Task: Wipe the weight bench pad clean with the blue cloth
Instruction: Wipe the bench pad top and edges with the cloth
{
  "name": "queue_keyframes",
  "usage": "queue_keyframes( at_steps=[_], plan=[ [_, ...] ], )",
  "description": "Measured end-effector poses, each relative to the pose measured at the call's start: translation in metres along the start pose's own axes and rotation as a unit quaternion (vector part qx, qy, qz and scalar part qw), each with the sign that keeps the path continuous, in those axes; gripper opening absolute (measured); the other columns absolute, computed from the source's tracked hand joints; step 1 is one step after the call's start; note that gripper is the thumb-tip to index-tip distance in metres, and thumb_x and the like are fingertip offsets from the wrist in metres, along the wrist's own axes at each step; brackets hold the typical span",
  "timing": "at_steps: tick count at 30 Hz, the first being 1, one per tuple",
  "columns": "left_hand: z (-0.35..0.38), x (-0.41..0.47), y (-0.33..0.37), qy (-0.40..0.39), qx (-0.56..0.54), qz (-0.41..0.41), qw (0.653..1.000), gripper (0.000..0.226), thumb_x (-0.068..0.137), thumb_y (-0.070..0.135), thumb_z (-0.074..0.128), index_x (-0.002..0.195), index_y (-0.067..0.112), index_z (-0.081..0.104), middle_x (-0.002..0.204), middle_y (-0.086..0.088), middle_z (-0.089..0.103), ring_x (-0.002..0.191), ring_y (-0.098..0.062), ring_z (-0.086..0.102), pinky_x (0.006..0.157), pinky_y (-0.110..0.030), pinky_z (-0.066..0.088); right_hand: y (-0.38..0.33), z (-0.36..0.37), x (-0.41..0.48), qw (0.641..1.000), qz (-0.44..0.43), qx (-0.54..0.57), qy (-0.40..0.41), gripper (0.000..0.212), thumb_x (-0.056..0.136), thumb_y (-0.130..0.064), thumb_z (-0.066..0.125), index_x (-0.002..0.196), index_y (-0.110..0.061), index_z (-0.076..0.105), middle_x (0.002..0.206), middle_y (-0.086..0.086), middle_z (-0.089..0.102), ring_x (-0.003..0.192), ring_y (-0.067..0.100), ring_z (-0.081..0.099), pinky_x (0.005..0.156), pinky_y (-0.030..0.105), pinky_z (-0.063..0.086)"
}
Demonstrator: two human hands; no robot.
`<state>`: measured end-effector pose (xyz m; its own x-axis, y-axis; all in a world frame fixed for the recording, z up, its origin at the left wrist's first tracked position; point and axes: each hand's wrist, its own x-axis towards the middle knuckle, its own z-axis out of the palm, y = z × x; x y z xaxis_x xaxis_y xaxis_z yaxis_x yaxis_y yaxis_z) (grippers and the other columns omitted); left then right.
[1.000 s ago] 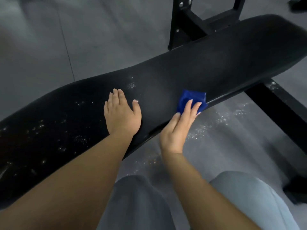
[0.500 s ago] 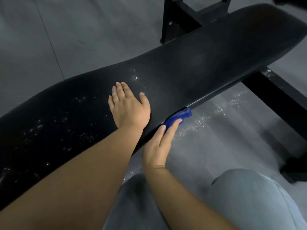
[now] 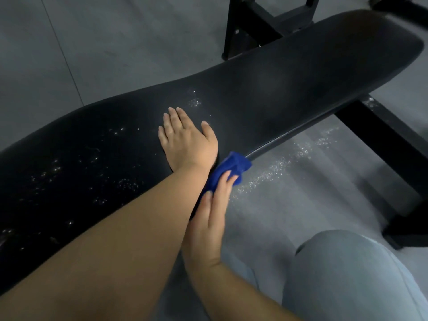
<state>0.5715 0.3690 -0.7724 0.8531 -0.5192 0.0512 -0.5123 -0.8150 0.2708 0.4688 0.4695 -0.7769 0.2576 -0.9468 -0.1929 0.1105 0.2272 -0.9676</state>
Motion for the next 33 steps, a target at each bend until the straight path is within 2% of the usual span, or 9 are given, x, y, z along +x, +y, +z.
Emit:
queue_keyframes(
  at_steps=[4, 7, 10, 15, 17, 20, 23, 27, 33],
  plan=[
    [-0.002, 0.002, -0.003, -0.017, -0.016, 0.004, 1.000, 0.067, 0.096, 0.042, 0.021, 0.151, 0.007, 0.009, 0.161, -0.010, 0.006, 0.147, -0.021, 0.001, 0.118, -0.039, -0.001, -0.001, -0.007, -0.001, 0.996, -0.020, -0.090, -0.022, 0.056, 0.103, -0.009, 0.028, 0.143, -0.042, 0.009, 0.154, -0.025, -0.007, 0.138, -0.016, -0.003, 0.104, -0.001, 0.007],
    [-0.004, 0.003, -0.005, -0.034, -0.025, 0.003, 0.999, 0.067, 0.097, 0.042, 0.022, 0.151, 0.007, 0.007, 0.161, -0.009, 0.003, 0.147, -0.021, -0.001, 0.118, -0.039, -0.004, -0.004, -0.023, 0.058, 0.991, -0.006, -0.127, 0.047, 0.059, 0.101, -0.013, 0.030, 0.148, -0.041, 0.009, 0.159, -0.008, 0.015, 0.144, 0.007, 0.019, 0.118, 0.024, 0.017],
    [-0.006, 0.007, -0.007, -0.052, -0.049, 0.004, 0.997, 0.065, 0.098, 0.041, 0.023, 0.152, 0.008, 0.007, 0.161, -0.008, 0.002, 0.147, -0.020, -0.003, 0.118, -0.039, -0.005, -0.008, -0.027, 0.094, 0.982, 0.089, -0.127, 0.107, 0.058, 0.096, -0.029, 0.028, 0.142, -0.056, 0.004, 0.149, -0.001, 0.038, 0.131, 0.022, 0.042, 0.112, 0.042, 0.031],
    [-0.011, 0.009, -0.009, -0.062, -0.112, -0.004, 0.992, 0.068, 0.096, 0.041, 0.031, 0.152, 0.011, 0.005, 0.161, -0.007, 0.004, 0.147, -0.019, -0.002, 0.119, -0.037, -0.005, -0.004, 0.004, -0.006, 0.979, -0.032, -0.194, -0.049, 0.057, 0.102, -0.013, 0.031, 0.151, -0.032, 0.010, 0.159, -0.015, 0.008, 0.142, -0.009, 0.003, 0.106, 0.001, 0.006],
    [-0.015, 0.011, -0.008, -0.067, -0.151, -0.011, 0.986, 0.068, 0.097, 0.040, 0.031, 0.152, 0.012, 0.004, 0.161, -0.007, 0.008, 0.147, -0.019, 0.002, 0.119, -0.036, -0.002, 0.001, 0.006, -0.020, 0.954, -0.072, -0.270, -0.111, 0.055, 0.101, -0.011, 0.029, 0.151, -0.030, 0.016, 0.160, -0.014, 0.000, 0.145, 0.003, -0.008, 0.114, 0.013, 0.004],
    [-0.035, 0.026, -0.015, -0.071, -0.252, -0.046, 0.964, 0.063, 0.097, 0.040, 0.032, 0.152, 0.014, 0.014, 0.155, -0.011, 0.027, 0.143, -0.027, 0.022, 0.116, -0.039, 0.015, -0.007, -0.006, 0.020, 0.899, -0.121, -0.414, -0.077, 0.052, 0.096, -0.013, 0.030, 0.148, -0.018, 0.029, 0.161, 0.002, 0.007, 0.147, 0.027, -0.001, 0.119, 0.041, 0.009],
    [-0.058, 0.036, -0.052, 0.002, -0.139, -0.005, 0.990, 0.057, 0.098, 0.041, 0.032, 0.148, 0.016, 0.027, 0.149, -0.009, 0.039, 0.136, -0.030, 0.033, 0.110, -0.044, 0.024, -0.029, -0.032, 0.094, 0.819, -0.135, -0.557, 0.023, 0.049, 0.095, -0.017, 0.035, 0.144, -0.019, 0.036, 0.158, 0.006, 0.020, 0.145, 0.036, 0.009, 0.116, 0.050, 0.009],
    [-0.063, 0.044, -0.108, 0.033, 0.003, 0.047, 0.998, 0.053, 0.098, 0.038, 0.030, 0.145, 0.013, 0.034, 0.151, -0.008, 0.036, 0.143, -0.026, 0.022, 0.114, -0.046, 0.015, -0.048, -0.041, 0.143, 0.824, -0.091, -0.557, 0.059, 0.049, 0.095, -0.016, 0.035, 0.145, -0.017, 0.037, 0.158, 0.006, 0.023, 0.146, 0.032, 0.007, 0.119, 0.045, 0.005],
    [-0.048, 0.041, -0.123, 0.006, 0.071, 0.013, 0.997, 0.055, 0.099, 0.038, 0.028, 0.144, 0.009, 0.035, 0.152, -0.011, 0.035, 0.141, -0.027, 0.028, 0.116, -0.046, 0.016, -0.032, -0.014, 0.060, 0.737, -0.254, -0.585, -0.223, 0.050, 0.093, -0.024, 0.033, 0.141, -0.014, 0.043, 0.152, 0.007, 0.035, 0.143, 0.030, 0.023, 0.116, 0.038, 0.014]
  ],
)
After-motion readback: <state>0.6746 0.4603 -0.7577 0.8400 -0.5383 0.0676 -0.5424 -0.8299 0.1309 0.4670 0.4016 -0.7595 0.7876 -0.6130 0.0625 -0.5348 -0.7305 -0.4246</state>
